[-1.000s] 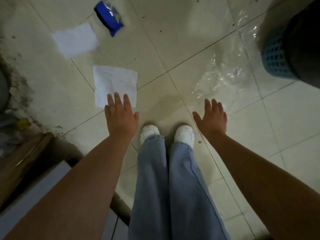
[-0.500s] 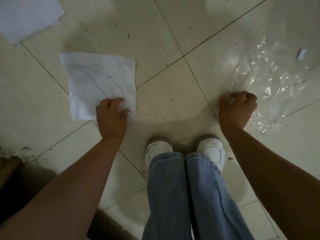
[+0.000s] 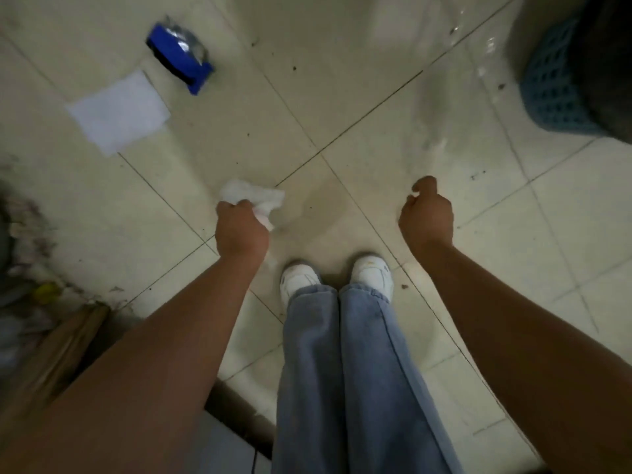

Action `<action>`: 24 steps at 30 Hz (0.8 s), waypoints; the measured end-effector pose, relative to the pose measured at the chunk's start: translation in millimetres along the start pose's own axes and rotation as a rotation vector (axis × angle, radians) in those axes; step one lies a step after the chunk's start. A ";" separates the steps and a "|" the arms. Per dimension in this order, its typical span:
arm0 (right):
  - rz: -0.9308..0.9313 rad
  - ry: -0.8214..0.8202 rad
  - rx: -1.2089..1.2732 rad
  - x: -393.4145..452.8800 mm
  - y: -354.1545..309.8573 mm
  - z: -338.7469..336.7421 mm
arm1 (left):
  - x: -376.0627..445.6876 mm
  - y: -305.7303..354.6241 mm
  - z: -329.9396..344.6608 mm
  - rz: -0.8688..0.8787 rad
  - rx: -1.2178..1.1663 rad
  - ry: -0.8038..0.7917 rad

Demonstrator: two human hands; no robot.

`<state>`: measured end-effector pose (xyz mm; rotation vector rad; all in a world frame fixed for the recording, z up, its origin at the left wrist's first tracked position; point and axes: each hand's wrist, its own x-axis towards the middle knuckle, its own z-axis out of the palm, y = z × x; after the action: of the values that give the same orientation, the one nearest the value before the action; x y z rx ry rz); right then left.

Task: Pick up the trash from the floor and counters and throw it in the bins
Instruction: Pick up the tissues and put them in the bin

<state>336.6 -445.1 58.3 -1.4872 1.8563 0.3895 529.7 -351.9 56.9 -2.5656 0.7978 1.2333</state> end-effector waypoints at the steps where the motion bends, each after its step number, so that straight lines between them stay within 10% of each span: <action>1: -0.019 -0.011 0.025 -14.7 -2.1 -25.1 | -19.4 15.2 -18.8 0.037 0.020 -0.014; 13: 0.044 0.303 0.452 -162.2 22.1 -346.3 | -239.3 244.1 -194.5 0.601 -0.228 -0.046; 24: 0.318 0.078 0.209 -53.0 93.7 -502.2 | -266.6 467.0 -171.4 0.518 -0.131 -0.200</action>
<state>82.1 -695.7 427.4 -1.0850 2.1315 0.2773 255.4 -705.8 400.4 -2.3492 1.4341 1.7001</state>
